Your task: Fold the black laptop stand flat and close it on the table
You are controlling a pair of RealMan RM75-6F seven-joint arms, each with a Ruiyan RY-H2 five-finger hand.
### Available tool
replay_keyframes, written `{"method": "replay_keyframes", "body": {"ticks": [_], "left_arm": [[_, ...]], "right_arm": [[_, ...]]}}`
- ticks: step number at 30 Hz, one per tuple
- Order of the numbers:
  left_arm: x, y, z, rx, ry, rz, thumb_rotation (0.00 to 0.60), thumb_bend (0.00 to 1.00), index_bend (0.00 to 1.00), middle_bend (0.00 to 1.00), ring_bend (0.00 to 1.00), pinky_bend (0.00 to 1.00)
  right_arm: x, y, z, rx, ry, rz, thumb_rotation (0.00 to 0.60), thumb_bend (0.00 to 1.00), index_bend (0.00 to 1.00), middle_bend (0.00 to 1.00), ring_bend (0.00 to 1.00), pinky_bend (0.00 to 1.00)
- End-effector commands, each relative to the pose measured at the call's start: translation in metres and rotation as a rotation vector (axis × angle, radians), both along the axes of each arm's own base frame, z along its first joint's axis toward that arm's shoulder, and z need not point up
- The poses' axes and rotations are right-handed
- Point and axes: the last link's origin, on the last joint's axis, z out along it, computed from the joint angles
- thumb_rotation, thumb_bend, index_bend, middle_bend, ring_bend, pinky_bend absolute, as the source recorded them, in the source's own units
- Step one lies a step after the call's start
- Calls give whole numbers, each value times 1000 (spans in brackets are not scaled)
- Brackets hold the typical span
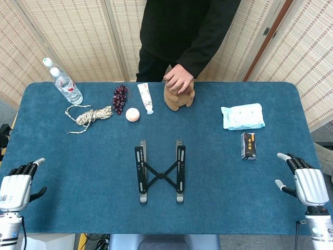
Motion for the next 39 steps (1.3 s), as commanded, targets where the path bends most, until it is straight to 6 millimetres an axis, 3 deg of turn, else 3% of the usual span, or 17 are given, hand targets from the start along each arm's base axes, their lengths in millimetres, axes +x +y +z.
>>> {"method": "replay_keyframes", "body": {"ticks": [1, 13, 23, 30, 39], "left_arm": [[-1, -1, 0, 6, 1, 4, 600, 62, 215, 321, 342, 412], [-4, -3, -9, -16, -9, 20, 600, 63, 217, 322, 342, 412], [-3, -4, -16, -57, -13, 15, 600, 62, 223, 324, 342, 413], [-5, -3, -16, -64, -17, 21, 600, 62, 224, 324, 343, 416], [-5, -1, -17, -67, -15, 14, 600, 62, 226, 324, 342, 417]], "right_arm": [[-1, -1, -2, 4, -3, -3, 600, 98, 274, 304, 319, 528], [14, -13, -7, 36, -46, 37, 600, 98, 267, 285, 299, 523], [35, -27, -21, 170, -169, 33, 600, 45, 132, 150, 164, 404], [58, -48, -35, 292, -326, 53, 600, 0, 91, 90, 114, 372], [88, -76, -55, 375, -430, 111, 600, 0, 91, 82, 108, 372]]}}
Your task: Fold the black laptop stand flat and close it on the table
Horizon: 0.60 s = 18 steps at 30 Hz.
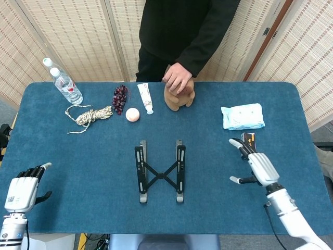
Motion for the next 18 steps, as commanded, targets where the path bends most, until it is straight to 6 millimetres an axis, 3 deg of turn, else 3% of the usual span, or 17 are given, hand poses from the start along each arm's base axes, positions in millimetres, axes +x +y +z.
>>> {"method": "replay_keyframes", "body": {"ticks": [1, 18], "left_arm": [[0, 1, -1, -2, 0, 0, 600, 62, 226, 324, 342, 417], [-3, -2, -2, -9, -8, 7, 600, 63, 226, 324, 343, 419]], "right_arm": [[10, -9, -8, 20, -33, 16, 600, 0, 91, 82, 108, 372], [65, -48, -34, 186, -303, 66, 600, 0, 91, 82, 108, 372]]}}
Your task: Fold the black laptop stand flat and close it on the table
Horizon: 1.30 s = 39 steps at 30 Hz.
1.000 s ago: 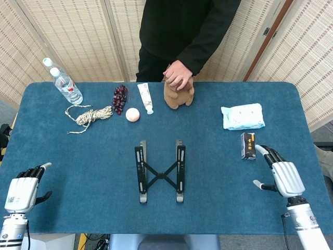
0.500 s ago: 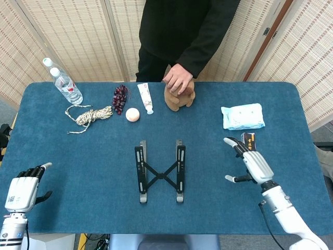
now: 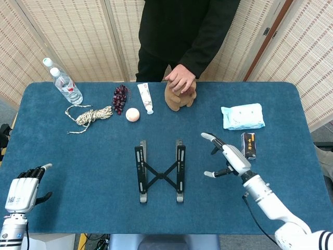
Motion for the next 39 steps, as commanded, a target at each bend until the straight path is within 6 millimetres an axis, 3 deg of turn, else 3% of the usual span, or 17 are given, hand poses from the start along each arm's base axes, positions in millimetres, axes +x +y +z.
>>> {"method": "replay_keyframes", "body": {"ticks": [1, 15, 39], "left_arm": [[0, 0, 0, 0, -2, 0, 600, 63, 226, 325, 343, 419], [-5, -3, -1, -3, -10, 13, 600, 62, 226, 325, 343, 422], [-8, -6, -3, -8, -8, 25, 600, 63, 226, 332, 343, 440]], "right_arm": [[9, -8, -6, 14, -30, 14, 600, 0, 91, 82, 108, 372], [34, -37, -37, 69, -81, 30, 600, 0, 91, 83, 108, 372], [57, -43, -62, 176, -206, 51, 600, 0, 91, 82, 108, 372]]}}
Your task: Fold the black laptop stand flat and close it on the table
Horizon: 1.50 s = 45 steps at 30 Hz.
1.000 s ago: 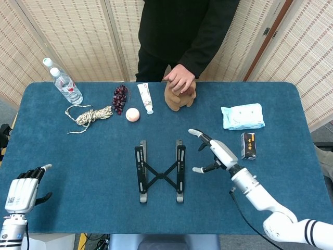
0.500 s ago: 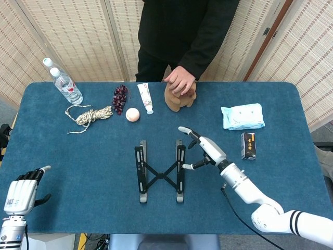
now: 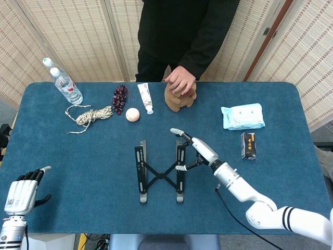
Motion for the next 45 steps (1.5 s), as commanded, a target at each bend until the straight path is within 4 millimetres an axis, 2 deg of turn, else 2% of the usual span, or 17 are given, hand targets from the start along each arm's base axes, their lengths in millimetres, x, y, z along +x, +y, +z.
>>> {"method": "replay_keyframes", "body": {"ticks": [1, 14, 34, 45], "left_arm": [[0, 0, 1, 3, 0, 1, 600, 63, 226, 332, 343, 442], [-3, -2, 3, 14, -7, 12, 600, 62, 227, 333, 343, 451], [-3, -3, 1, 18, -4, 13, 600, 63, 227, 334, 343, 454], [-3, -4, 0, 17, 1, 19, 600, 63, 227, 334, 343, 456]], "right_arm": [[5, 1, -4, 16, -11, 15, 600, 0, 91, 83, 108, 372], [16, 15, -7, 48, -34, 77, 600, 0, 91, 87, 108, 372], [-6, 71, 15, 86, -73, 140, 600, 0, 91, 88, 108, 372], [-6, 85, 11, 125, -95, 169, 600, 0, 91, 88, 108, 372]]}}
